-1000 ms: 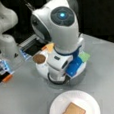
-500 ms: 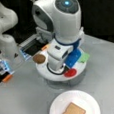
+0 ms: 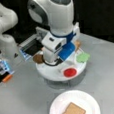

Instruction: Ingredient selection for cheeseburger or sandwich

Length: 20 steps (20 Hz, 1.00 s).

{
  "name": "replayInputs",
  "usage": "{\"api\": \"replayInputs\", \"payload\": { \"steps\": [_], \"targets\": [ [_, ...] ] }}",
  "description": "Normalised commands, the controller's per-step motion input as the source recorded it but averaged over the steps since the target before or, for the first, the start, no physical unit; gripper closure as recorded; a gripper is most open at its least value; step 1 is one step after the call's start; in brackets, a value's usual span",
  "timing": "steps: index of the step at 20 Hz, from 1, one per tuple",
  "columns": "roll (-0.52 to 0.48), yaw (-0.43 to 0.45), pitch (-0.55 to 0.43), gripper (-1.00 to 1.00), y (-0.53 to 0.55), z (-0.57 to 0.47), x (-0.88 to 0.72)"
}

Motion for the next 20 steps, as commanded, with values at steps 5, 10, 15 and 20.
{"api": "replayInputs", "payload": {
  "steps": [5,10,15,20],
  "targets": [
    [-0.141,-0.105,-0.288,-1.0,0.27,-0.17,-0.35],
    [-0.108,-0.068,-0.24,-1.0,0.27,-0.09,-0.27],
    [-0.048,0.045,-0.2,-1.0,0.06,-0.05,-0.25],
    [-0.01,0.205,-0.2,-1.0,-0.16,-0.11,-0.25]
  ]
}}
